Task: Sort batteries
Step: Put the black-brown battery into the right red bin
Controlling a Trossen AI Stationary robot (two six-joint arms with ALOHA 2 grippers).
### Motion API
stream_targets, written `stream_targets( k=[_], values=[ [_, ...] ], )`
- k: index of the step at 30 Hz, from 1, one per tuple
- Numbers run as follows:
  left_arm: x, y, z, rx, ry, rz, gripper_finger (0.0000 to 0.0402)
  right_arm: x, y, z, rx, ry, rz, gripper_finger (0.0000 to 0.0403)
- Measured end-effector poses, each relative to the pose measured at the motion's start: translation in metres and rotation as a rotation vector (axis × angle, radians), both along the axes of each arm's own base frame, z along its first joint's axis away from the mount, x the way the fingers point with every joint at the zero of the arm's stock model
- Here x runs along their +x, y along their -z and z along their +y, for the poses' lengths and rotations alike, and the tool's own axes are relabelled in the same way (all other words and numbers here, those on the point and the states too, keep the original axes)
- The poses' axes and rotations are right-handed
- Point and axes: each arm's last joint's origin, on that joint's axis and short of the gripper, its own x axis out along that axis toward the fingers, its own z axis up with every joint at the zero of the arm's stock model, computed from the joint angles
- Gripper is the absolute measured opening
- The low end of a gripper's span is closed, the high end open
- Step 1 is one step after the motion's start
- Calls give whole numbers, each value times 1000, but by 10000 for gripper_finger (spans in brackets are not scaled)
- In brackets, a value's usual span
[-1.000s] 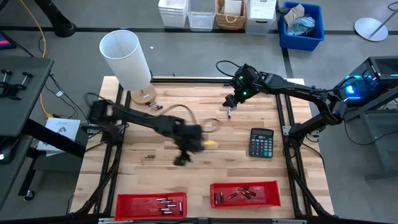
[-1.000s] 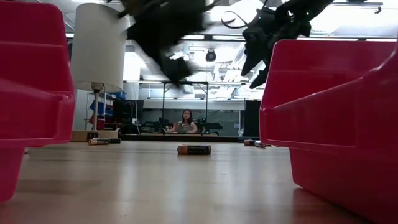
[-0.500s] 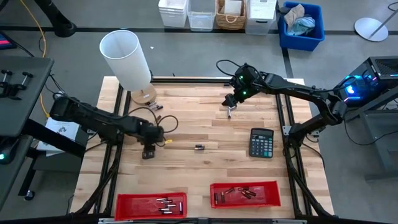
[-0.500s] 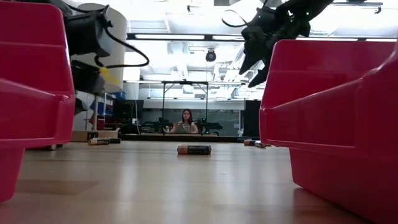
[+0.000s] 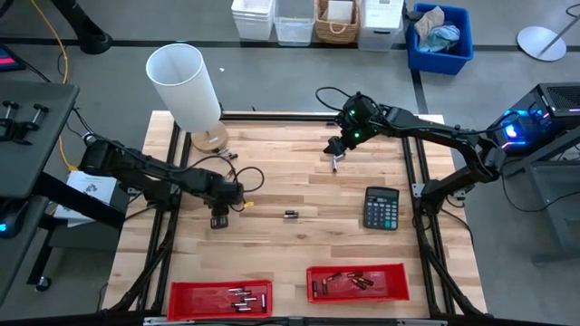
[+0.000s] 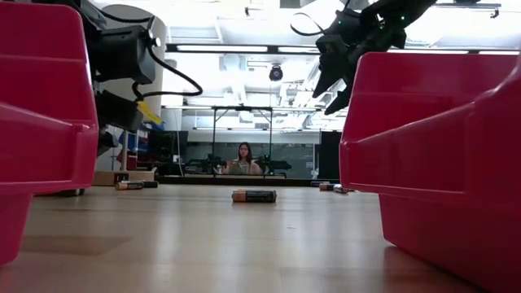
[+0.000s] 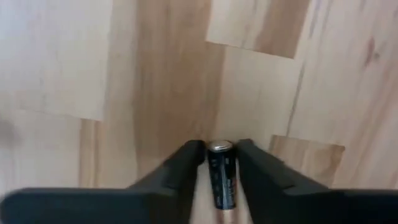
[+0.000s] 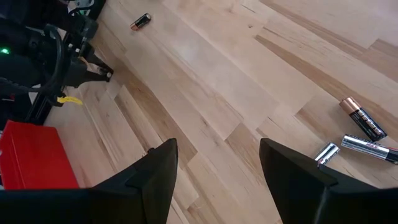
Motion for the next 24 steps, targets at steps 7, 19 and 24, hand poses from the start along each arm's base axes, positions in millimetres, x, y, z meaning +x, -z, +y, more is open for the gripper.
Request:
stream_targets(
  k=[7,19,24],
  values=[
    [11,-18,-3,-32,-80,-56,30,0,0,0,-11,-14,0,222],
    [59,-129,-58,-192,57,-729,30,-1,1,1,-45,-61,4,222],
    [95,-147,-72,-50,114,-916,30,-1,1,1,-62,-79,3,222]
  ],
)
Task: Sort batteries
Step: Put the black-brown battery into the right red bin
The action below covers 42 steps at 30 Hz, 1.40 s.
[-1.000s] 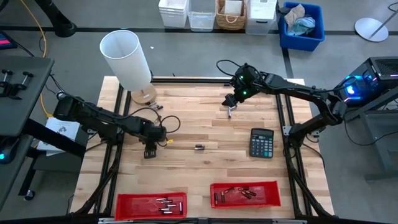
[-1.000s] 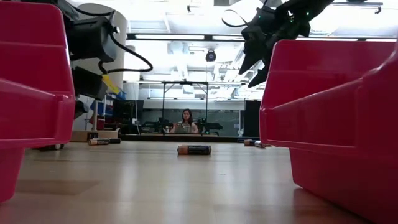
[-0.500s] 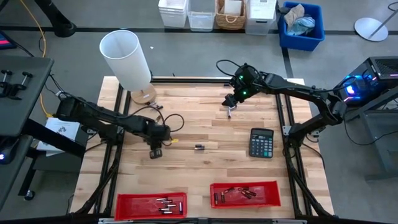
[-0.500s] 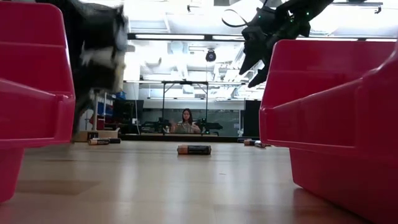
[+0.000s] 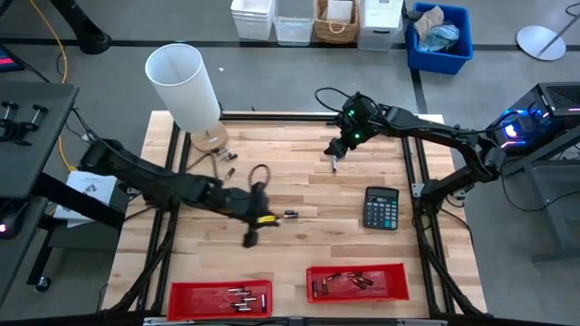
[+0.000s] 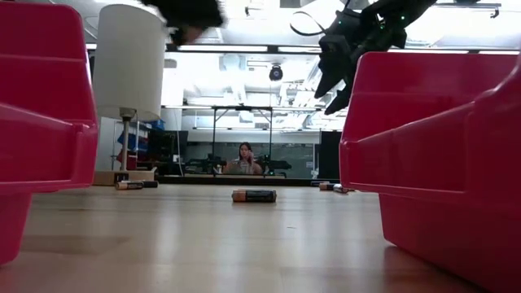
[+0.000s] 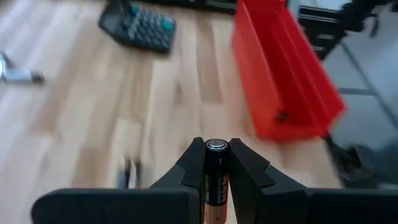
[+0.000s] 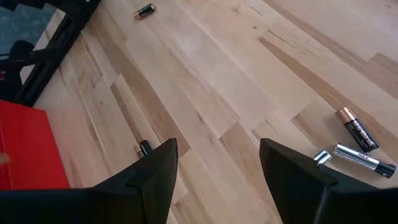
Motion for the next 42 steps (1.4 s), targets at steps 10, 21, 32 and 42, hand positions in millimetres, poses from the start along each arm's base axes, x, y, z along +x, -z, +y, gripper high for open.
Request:
stream_targets(
  k=[10,21,32,42],
  values=[
    [143,36,0,55,127,-322,30,0,0,-1,13,21,-5,222],
    [207,62,-85,-28,564,-336,30,0,0,-1,15,24,-5,222],
    [205,62,-86,-190,588,-216,157,1,0,0,67,88,2,222],
    [153,15,19,61,300,250,206,1,-1,0,76,81,-4,222]
  ],
)
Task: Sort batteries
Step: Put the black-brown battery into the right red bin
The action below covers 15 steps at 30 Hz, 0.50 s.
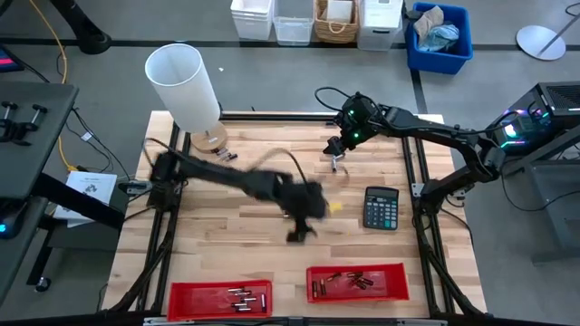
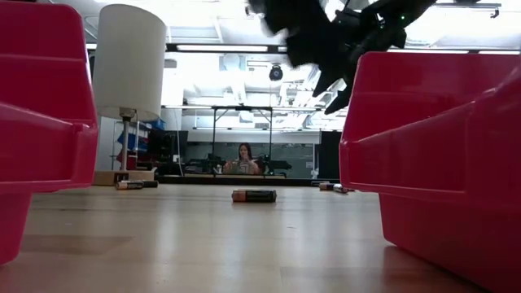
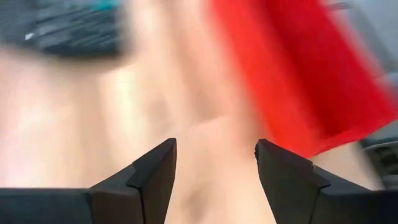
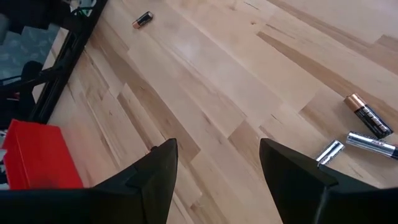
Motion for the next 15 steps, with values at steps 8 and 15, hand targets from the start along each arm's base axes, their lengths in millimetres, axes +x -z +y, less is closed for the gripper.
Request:
stream_targets(
  k=[8,15],
  values=[
    [-118,52,115,-20,-786,225,183,-4,-4,-1,-45,-38,-17,222],
    [-212,85,127,-61,-1221,517,174,-5,-5,-1,-117,-110,-23,222]
  ],
)
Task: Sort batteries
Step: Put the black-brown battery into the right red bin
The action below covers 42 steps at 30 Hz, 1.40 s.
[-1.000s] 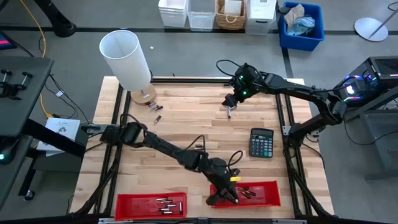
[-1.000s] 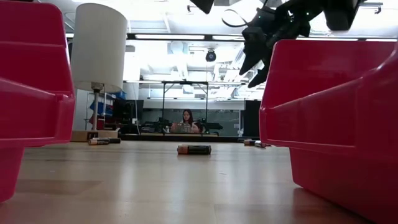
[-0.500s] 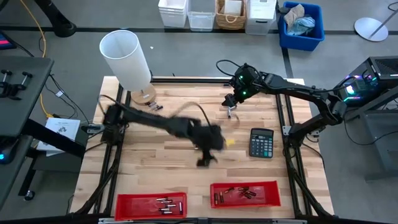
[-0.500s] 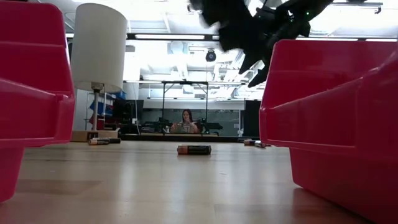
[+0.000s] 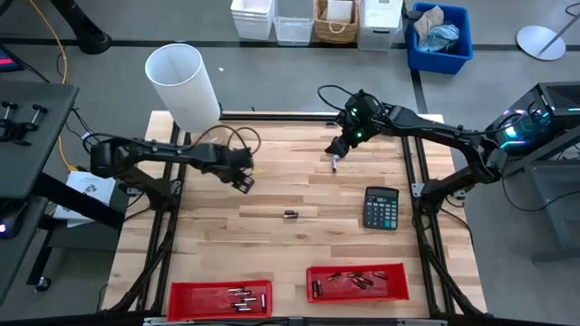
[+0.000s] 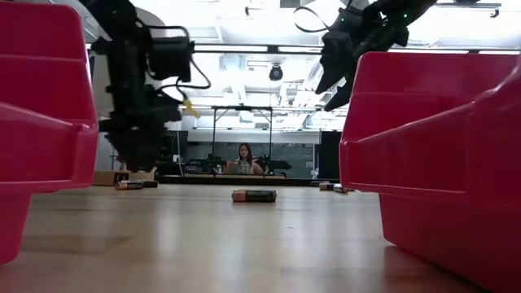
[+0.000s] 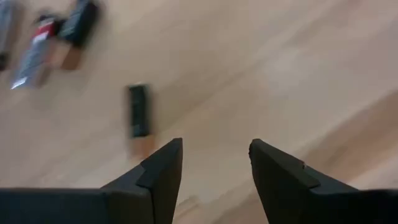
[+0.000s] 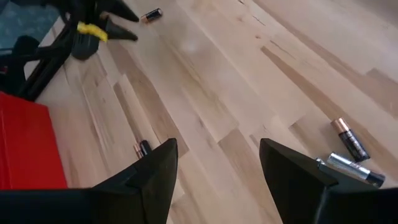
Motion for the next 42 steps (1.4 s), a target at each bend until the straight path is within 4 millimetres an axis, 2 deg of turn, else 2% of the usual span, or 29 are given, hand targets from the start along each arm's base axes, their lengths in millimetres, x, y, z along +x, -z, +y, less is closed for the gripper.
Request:
stream_targets(
  k=[4,7,11,14,21,24,27,28,31,34,40,42],
  values=[
    [-12,2,7,-26,-54,116,174,1,-1,-1,-25,-14,-18,222],
    [-10,-5,16,29,-92,106,174,3,-3,-1,-34,-10,-38,222],
    [-12,-4,22,51,-65,129,174,3,-3,-1,-37,-10,-43,222],
    [-16,7,27,6,-57,176,174,4,-3,-1,-26,2,-44,222],
    [-7,35,43,-37,-6,164,170,5,-4,-3,-13,46,-53,222],
    [-7,42,43,-108,47,183,138,5,-5,-3,-4,58,-56,222],
    [-4,42,37,-144,83,164,54,5,-4,-3,3,63,-52,222],
    [-3,40,35,-154,93,139,33,5,-4,-3,3,63,-52,222],
    [9,24,24,-213,142,-15,30,4,-4,-2,14,54,-53,222],
    [30,-11,14,-204,247,-267,30,5,-4,-1,41,41,-64,222],
    [87,-73,-13,22,462,-700,30,0,-15,1,59,27,-124,222],
    [106,-81,-20,117,529,-748,30,-2,-20,1,58,43,-152,222]
  ],
)
